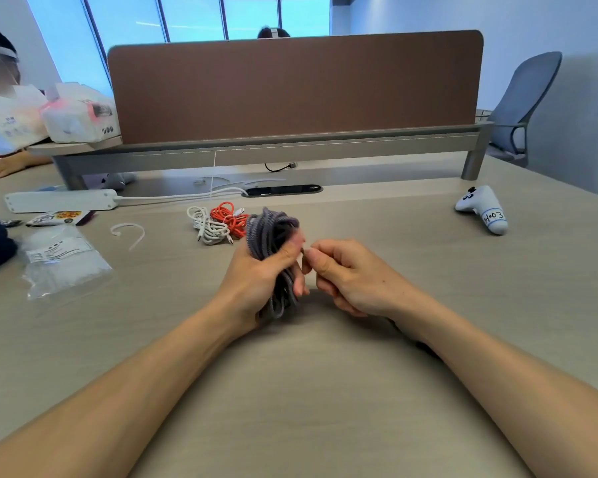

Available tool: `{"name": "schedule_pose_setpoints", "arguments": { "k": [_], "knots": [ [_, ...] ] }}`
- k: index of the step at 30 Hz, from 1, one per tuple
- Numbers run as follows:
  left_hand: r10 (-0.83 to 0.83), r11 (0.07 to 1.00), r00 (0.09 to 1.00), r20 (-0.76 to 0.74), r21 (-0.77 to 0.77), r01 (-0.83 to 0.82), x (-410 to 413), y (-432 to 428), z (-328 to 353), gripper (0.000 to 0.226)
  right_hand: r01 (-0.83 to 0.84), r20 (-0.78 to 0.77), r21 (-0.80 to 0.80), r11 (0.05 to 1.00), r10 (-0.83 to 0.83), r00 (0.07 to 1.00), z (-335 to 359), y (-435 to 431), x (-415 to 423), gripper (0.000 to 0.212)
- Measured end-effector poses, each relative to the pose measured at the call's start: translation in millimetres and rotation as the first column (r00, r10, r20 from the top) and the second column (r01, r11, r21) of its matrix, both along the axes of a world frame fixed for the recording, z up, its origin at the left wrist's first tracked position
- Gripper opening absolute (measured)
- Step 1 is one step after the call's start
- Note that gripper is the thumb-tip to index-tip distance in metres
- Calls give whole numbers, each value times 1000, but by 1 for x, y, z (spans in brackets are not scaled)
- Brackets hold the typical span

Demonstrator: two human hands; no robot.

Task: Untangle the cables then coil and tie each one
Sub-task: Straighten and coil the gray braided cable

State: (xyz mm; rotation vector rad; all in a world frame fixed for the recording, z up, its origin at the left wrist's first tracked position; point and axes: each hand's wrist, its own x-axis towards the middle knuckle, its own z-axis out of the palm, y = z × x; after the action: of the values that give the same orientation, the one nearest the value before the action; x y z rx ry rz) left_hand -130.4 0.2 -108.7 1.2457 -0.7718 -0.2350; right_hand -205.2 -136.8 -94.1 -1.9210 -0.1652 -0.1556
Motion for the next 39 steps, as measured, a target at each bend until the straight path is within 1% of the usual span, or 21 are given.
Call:
{"name": "schedule_pose_setpoints", "arguments": {
  "k": [2, 3, 5, 7, 9, 11, 12, 13, 16, 18, 20, 22, 26, 28, 30, 31, 33, 34, 37, 38, 39],
  "knots": [
    [135, 989, 984, -117, -45, -141, 6, 1, 5, 20, 46, 26, -134, 990, -42, 999, 1, -3, 1, 27],
    [184, 978, 967, -176, -68, -199, 11, 2, 6, 20, 45, 38, -211, 976, -38, 999, 2, -5, 0, 27],
    [233, 954, 934, -271, -121, -273, 20, 6, 10, 21, 13, 24, -300, 954, -6, 1000, 3, -8, -2, 30],
    [192, 946, 921, -338, -185, -265, 24, 10, 11, 29, -20, 4, -336, 942, 22, 1000, 3, -8, -3, 32],
    [80, 945, 921, -381, -265, -191, 25, 12, 13, 18, -40, -1, -352, 935, 42, 999, 3, -6, -2, 31],
    [10, 934, 917, -398, -323, -151, 25, 12, 13, 19, -50, -6, -347, 936, 51, 999, 2, -6, 0, 30],
    [9, 929, 913, -409, -334, -159, 25, 12, 14, 19, -54, -12, -346, 937, 53, 998, 2, -7, 0, 30],
    [30, 925, 906, -422, -332, -185, 26, 12, 14, 19, -61, -21, -346, 936, 57, 998, 2, -8, -1, 29],
    [158, 913, 880, -449, -273, -303, 31, 13, 16, 28, -76, -41, -375, 924, 66, 997, 2, -10, -3, 27],
    [240, 901, 865, -440, -232, -367, 36, 17, 16, 31, -80, -43, -403, 912, 68, 997, 4, -12, -4, 27],
    [315, 894, 861, -400, -180, -410, 42, 23, 17, 31, -69, -24, -406, 911, 65, 998, 7, -14, -5, 27],
    [377, 896, 870, -318, -114, -430, 45, 27, 17, 30, -29, 22, -336, 941, 38, 999, 9, -16, -7, 25],
    [399, 916, 903, -161, 38, -399, 43, 28, 13, 35, 87, 107, -50, 995, -81, 991, 11, -19, -7, 16],
    [384, 920, 919, -88, 119, -373, 39, 26, 12, 47, 61, 108, 126, 990, -74, 991, 12, -20, -7, 12],
    [338, 928, 941, -29, 179, -328, 33, 26, 13, 57, 24, 113, 244, 969, -53, 992, 12, -21, -6, 10],
    [300, 933, 954, 2, 206, -294, 29, 26, 14, 55, 19, 120, 271, 962, -54, 991, 12, -21, -6, 9],
    [204, 944, 978, 48, 256, -209, 23, 26, 15, 42, 22, 138, 298, 954, -66, 988, 11, -20, -5, 7],
    [159, 945, 985, 63, 278, -170, 20, 25, 14, 41, 25, 147, 307, 952, -73, 986, 10, -19, -4, 7],
    [40, 931, 993, 109, 357, -77, 12, 21, 13, 60, 45, 178, 306, 951, -103, 979, 9, -18, -3, 6],
    [2, 921, 993, 122, 387, -49, 8, 19, 13, 60, 52, 191, 299, 953, -113, 975, 9, -18, -3, 6],
    [-28, 909, 991, 134, 417, -31, 5, 18, 13, 55, 59, 203, 292, 955, -122, 972, 8, -17, -2, 6]
  ]
}}
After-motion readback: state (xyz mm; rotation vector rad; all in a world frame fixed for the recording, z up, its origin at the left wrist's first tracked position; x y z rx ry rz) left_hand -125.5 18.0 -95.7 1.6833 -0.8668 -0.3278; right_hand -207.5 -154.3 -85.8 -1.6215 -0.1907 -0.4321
